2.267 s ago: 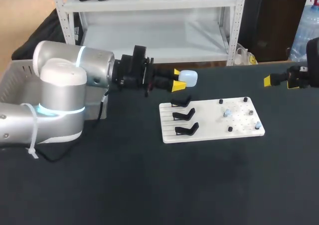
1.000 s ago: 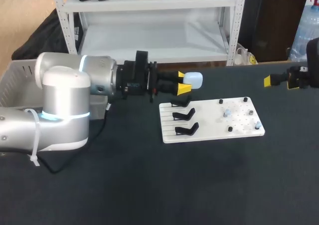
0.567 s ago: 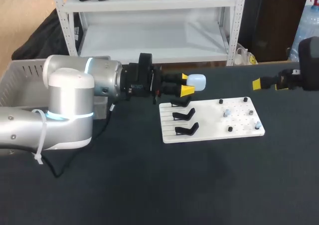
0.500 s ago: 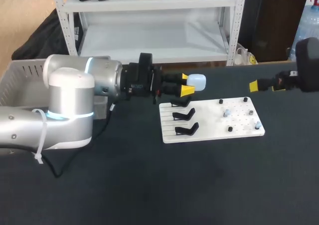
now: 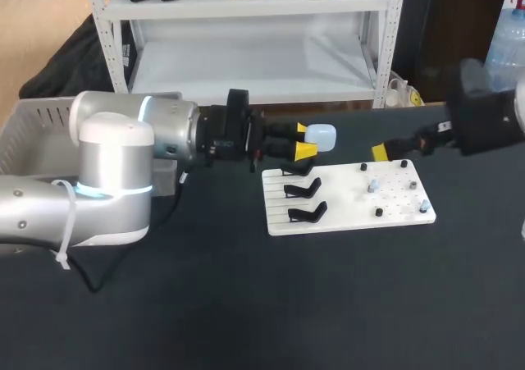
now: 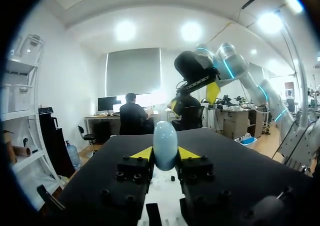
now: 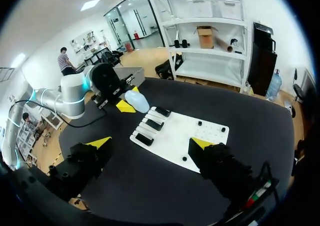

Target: Pick up each earbud case from the left stands, insert the matching earbuds, close the lid, and place the case in the box.

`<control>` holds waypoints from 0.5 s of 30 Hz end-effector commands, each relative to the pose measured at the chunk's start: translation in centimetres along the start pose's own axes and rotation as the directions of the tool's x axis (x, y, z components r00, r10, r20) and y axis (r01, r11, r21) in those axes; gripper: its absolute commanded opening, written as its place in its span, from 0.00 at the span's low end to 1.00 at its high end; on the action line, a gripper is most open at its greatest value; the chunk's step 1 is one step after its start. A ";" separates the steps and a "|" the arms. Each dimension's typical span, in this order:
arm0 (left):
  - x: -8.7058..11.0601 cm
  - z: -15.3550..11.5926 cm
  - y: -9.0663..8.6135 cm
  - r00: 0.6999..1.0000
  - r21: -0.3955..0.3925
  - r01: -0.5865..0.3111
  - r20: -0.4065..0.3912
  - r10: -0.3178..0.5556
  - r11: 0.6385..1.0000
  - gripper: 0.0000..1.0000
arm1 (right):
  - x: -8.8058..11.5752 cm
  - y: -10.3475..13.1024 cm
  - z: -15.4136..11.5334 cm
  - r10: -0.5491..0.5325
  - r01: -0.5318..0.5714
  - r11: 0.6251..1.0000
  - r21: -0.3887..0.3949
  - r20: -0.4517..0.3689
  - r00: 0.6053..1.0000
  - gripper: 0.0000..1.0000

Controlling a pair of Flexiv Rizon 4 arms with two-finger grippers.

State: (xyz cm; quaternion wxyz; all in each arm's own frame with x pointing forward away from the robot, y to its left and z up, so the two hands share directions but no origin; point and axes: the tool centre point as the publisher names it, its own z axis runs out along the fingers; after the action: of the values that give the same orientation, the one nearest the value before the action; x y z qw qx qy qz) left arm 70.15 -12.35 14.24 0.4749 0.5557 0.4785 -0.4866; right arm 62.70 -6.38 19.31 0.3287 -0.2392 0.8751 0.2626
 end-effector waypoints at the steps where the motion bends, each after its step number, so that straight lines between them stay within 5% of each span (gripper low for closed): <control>1: 0.3 -0.1 0.0 1.000 -0.005 0.002 0.004 -0.002 1.000 0.00 | -0.4 1.2 0.9 -0.003 0.003 0.999 0.048 -0.011 1.000 1.00; 15: 0.8 -0.1 0.0 1.000 0.001 0.021 0.013 -0.021 1.000 0.00 | -0.7 2.8 3.7 0.042 -0.036 0.998 0.056 -0.106 0.993 1.00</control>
State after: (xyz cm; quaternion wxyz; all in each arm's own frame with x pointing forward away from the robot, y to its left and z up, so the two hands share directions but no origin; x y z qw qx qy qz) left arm 70.07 -12.16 13.58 0.4720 0.5478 0.4825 -0.4942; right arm 62.49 -2.65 18.35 0.2825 -0.2343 0.8956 0.2513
